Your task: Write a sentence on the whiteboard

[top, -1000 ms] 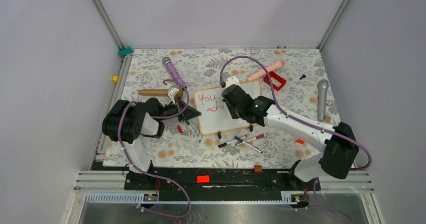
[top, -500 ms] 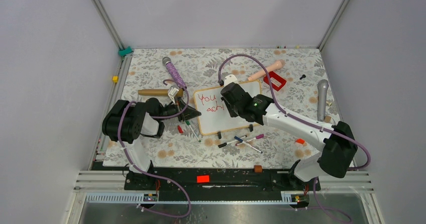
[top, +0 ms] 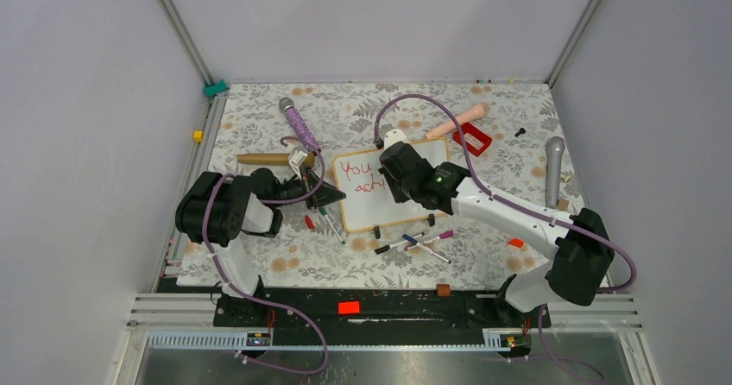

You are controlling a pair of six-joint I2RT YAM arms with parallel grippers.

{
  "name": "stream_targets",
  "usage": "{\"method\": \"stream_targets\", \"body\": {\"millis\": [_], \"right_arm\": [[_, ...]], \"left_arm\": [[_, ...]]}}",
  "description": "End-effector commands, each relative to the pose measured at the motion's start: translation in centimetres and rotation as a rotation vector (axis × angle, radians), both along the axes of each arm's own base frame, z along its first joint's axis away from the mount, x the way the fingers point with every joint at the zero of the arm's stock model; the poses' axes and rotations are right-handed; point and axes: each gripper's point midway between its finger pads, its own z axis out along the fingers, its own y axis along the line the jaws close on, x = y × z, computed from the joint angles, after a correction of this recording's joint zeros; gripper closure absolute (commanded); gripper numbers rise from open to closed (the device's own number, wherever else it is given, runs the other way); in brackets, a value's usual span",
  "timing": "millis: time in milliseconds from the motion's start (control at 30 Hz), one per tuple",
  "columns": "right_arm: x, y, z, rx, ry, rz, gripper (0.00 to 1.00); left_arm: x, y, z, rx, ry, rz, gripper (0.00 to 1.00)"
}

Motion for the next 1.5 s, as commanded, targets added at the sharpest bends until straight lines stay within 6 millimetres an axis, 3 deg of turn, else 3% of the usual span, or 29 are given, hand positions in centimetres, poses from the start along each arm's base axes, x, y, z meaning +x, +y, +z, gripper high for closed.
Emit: {"method": "stream_targets", "body": {"millis": [0,967,1200,1467], "right_arm": [[0.1,-0.4,-0.8,0.006,0.017,-0.018,1.0],[-0.1,-2.9,-1.7,-0.091,0.026,-0.103,1.0],[0.4,-3.0,-0.5,-0.076,-0.01,-0.127,1.0],[0.2,-2.0,2.4,0.077,-0.09,-0.074,1.0]], "left_arm": [[0.8,0.1,1.5,0.009,-0.17,0.011,0.99],[0.8,0.1,1.5,0.009,-0.169,0.012,1.0],[0.7,0.1,1.5,0.009,-0.17,0.008,1.0],[0.8,0.1,1.5,0.008,-0.167,0.011,1.0]]}}
